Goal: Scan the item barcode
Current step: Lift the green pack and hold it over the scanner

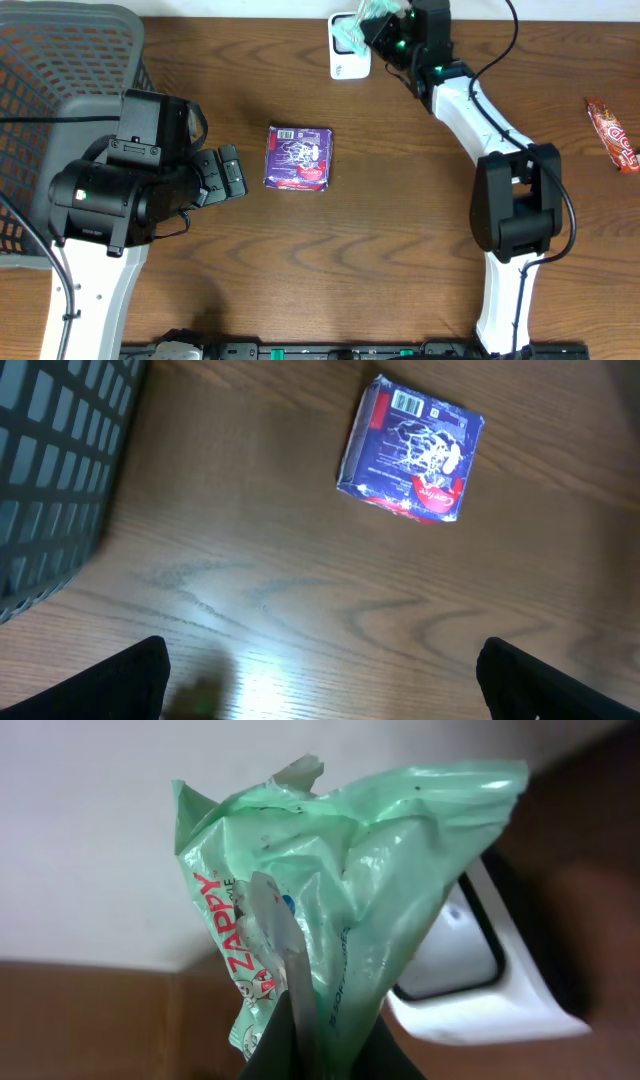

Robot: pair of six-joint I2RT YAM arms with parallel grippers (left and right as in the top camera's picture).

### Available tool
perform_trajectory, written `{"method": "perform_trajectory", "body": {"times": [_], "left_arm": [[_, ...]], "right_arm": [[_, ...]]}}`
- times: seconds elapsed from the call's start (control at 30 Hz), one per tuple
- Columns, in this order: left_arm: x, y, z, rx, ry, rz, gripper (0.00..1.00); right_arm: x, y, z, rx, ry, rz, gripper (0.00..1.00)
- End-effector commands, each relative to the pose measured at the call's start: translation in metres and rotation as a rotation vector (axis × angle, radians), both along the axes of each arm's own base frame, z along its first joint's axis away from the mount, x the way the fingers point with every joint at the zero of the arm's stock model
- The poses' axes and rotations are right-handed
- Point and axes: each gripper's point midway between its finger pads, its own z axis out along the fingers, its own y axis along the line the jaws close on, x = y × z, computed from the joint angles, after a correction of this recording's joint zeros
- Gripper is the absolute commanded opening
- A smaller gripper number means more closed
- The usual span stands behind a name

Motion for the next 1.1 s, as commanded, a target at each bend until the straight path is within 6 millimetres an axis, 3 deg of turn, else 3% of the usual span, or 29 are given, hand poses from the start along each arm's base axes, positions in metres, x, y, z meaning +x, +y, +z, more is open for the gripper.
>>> {"method": "perform_trajectory", "body": {"times": [0.0,0.23,0.3,0.6,0.9,1.07], "left_arm": [[0.000,0.003,-0.001,0.018,0.004,-0.002,0.98],[0.000,0.003,-0.001,0.018,0.004,-0.002,0.98],[0.000,0.003,-0.001,0.018,0.004,-0.002,0.98],[0.000,0.003,-0.001,0.018,0.004,-0.002,0.98],[0.000,0.003,-0.001,0.018,0.004,-0.002,0.98],[0.000,0.003,-0.001,0.018,0.004,-0.002,0.98]], "right_arm": [[0.008,0.006,0.000,0.072,0.017,-0.082,0.01],[0.012,0.012,-0.029,0.143,0.080,-0.091,0.01],[0.012,0.014,-0.029,0.140,0.077,-0.076,0.01],[0.011,0.013,-0.022,0.151,0.066,-0.017,0.01],[-0.002,0.047,-0.021,0.114,0.037,0.060,0.01],[0.006,0.047,0.008,0.146,-0.040,0.080,0.01]]}}
